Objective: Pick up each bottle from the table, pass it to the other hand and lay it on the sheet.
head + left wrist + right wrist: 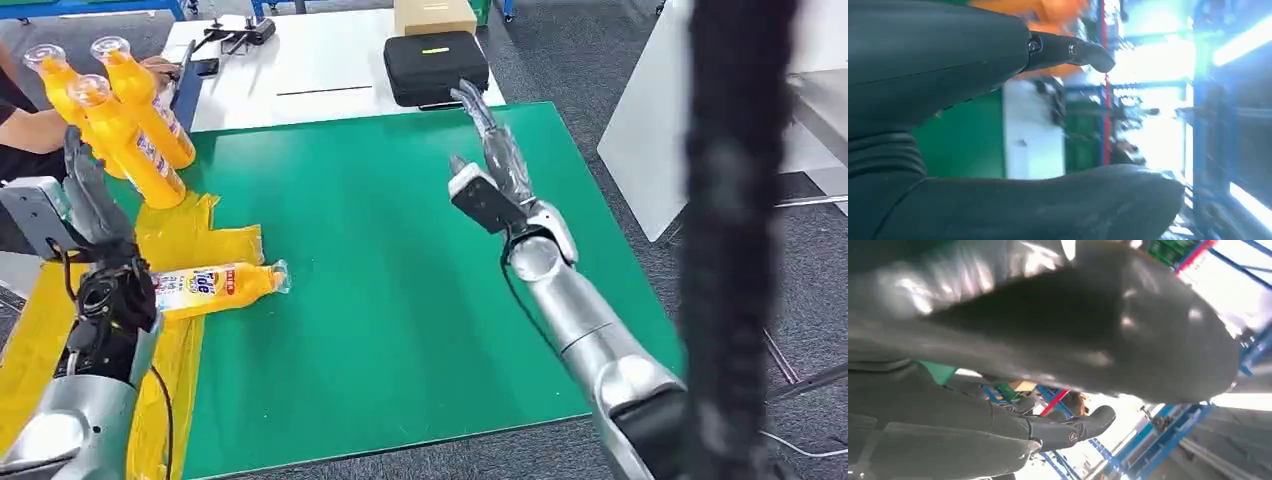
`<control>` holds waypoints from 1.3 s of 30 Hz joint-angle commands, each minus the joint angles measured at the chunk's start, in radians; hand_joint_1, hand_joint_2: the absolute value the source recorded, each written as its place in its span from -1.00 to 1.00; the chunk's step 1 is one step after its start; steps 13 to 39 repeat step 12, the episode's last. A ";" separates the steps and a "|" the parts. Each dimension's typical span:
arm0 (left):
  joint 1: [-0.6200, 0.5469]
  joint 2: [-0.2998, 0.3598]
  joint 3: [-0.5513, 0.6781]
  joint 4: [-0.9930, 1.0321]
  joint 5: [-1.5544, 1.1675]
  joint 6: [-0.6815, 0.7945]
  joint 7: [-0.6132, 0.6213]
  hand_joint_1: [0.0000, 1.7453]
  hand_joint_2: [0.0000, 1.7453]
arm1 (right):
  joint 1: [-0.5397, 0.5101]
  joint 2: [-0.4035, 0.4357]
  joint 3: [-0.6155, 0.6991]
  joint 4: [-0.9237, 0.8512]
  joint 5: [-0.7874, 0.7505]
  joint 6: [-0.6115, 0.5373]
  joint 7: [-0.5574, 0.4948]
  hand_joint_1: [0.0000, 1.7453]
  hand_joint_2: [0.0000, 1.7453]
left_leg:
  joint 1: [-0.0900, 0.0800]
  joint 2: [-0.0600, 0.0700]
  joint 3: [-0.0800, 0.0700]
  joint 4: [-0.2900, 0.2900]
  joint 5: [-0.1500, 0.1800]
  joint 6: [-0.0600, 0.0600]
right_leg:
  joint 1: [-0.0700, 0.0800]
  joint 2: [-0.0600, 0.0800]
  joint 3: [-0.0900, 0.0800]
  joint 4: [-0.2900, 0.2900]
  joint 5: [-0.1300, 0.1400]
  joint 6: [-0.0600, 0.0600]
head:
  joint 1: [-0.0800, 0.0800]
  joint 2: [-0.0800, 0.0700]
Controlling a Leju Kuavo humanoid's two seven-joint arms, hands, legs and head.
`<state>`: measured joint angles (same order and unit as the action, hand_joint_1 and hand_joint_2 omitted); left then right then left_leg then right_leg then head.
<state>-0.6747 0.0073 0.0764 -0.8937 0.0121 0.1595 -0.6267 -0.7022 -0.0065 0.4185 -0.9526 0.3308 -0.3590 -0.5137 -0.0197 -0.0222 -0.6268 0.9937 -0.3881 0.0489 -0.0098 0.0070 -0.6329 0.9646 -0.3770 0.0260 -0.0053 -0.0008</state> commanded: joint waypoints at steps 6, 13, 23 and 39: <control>-0.019 -0.043 -0.205 -0.015 0.115 -0.053 0.027 -1.00 -1.00 | -0.022 0.086 -0.090 0.131 -0.035 -0.003 -0.046 -1.00 -1.00 | 0.001 0.001 0.003 0.001 -0.002 -0.004 | 0.001 -0.002 0.004 0.000 -0.002 -0.001 | 0.000 0.000; -0.031 -0.110 -0.314 0.101 0.179 -0.153 0.061 -1.00 -1.00 | 0.000 0.133 -0.112 0.112 -0.064 -0.027 -0.063 -1.00 -1.00 | 0.001 -0.001 0.006 0.000 -0.003 -0.004 | 0.001 -0.003 0.006 -0.001 -0.003 -0.001 | 0.000 0.000; -0.031 -0.110 -0.314 0.101 0.179 -0.153 0.061 -1.00 -1.00 | 0.000 0.133 -0.112 0.112 -0.064 -0.027 -0.063 -1.00 -1.00 | 0.001 -0.001 0.006 0.000 -0.003 -0.004 | 0.001 -0.003 0.006 -0.001 -0.003 -0.001 | 0.000 0.000; -0.031 -0.110 -0.314 0.101 0.179 -0.153 0.061 -1.00 -1.00 | 0.000 0.133 -0.112 0.112 -0.064 -0.027 -0.063 -1.00 -1.00 | 0.001 -0.001 0.006 0.000 -0.003 -0.004 | 0.001 -0.003 0.006 -0.001 -0.003 -0.001 | 0.000 0.000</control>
